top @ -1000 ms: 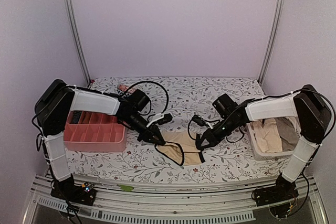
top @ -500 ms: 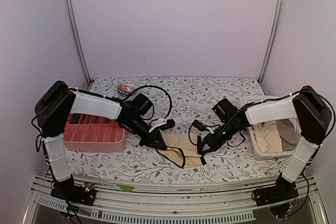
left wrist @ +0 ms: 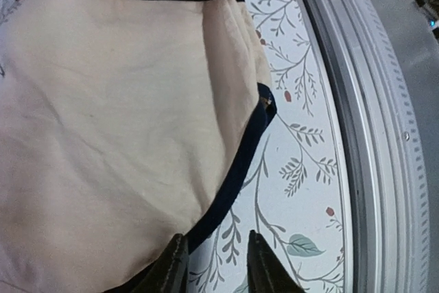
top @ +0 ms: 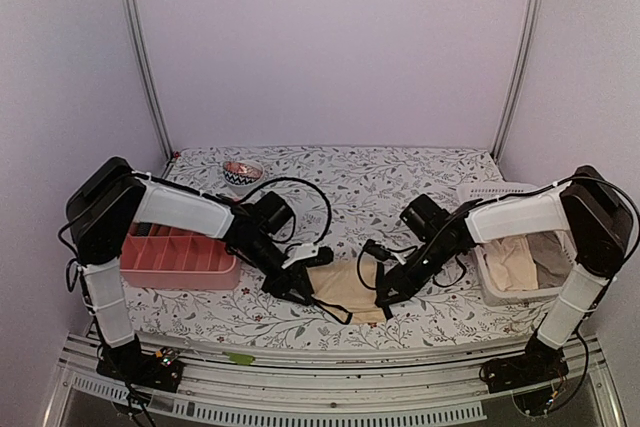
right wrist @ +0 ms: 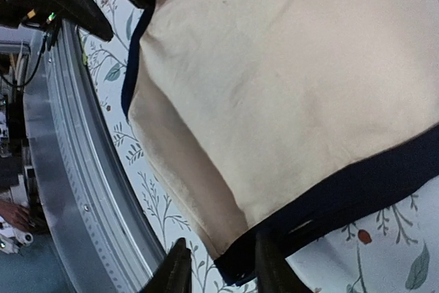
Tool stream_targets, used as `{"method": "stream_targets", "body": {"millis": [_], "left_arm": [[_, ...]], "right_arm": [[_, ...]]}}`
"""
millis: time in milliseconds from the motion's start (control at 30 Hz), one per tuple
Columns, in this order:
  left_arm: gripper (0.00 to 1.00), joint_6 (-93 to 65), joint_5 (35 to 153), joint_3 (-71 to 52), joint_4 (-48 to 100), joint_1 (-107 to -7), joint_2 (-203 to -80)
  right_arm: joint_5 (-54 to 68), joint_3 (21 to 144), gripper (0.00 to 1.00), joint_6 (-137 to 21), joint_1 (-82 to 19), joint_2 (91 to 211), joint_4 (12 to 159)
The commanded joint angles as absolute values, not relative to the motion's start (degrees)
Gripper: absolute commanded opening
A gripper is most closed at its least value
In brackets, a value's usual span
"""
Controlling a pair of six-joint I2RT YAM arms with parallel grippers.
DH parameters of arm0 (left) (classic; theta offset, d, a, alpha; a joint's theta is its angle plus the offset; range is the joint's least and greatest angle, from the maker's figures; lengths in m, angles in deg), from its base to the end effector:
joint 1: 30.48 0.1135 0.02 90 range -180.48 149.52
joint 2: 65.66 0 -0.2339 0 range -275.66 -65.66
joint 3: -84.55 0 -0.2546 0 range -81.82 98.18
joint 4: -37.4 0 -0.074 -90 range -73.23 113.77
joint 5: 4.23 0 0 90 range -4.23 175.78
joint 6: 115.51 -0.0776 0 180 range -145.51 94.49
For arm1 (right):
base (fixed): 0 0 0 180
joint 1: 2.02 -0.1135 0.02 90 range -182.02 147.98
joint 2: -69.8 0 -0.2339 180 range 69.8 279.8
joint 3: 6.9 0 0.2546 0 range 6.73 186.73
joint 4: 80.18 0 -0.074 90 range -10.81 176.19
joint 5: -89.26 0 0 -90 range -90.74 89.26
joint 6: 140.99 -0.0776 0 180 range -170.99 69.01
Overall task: Roll the underwear
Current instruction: Fold the underwear at the center of the board, then smooth out the underwear at the center of the board.
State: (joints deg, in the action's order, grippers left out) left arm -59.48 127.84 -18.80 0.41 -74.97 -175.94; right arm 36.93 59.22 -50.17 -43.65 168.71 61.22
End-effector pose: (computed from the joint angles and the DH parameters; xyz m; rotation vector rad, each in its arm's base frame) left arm 0.2180 -0.2871 0.0677 1.8328 1.9664 -1.0692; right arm 0.2028 0.2437 0.0784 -1.1907 2.6221 1.0835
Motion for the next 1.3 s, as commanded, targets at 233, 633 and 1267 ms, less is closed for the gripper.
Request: {"method": "stream_targets", "body": {"millis": [233, 633, 1267], "left_arm": [[0.44, -59.87, 126.97, -21.12, -0.47, -75.48, -165.27], [0.42, -54.47, 119.64, -23.30, 17.36, -83.01, -165.38], [0.14, -54.21, 111.82, -22.28, 24.16, -96.01, -176.61]], "right_arm": [[36.44, 59.74, 0.37, -56.42, -43.98, 160.70, 58.75], [36.85, 55.03, 0.33, -71.66, -42.28, 160.61, 60.43], [48.57, 41.84, 0.15, -87.20, -37.36, 161.74, 74.65]]}}
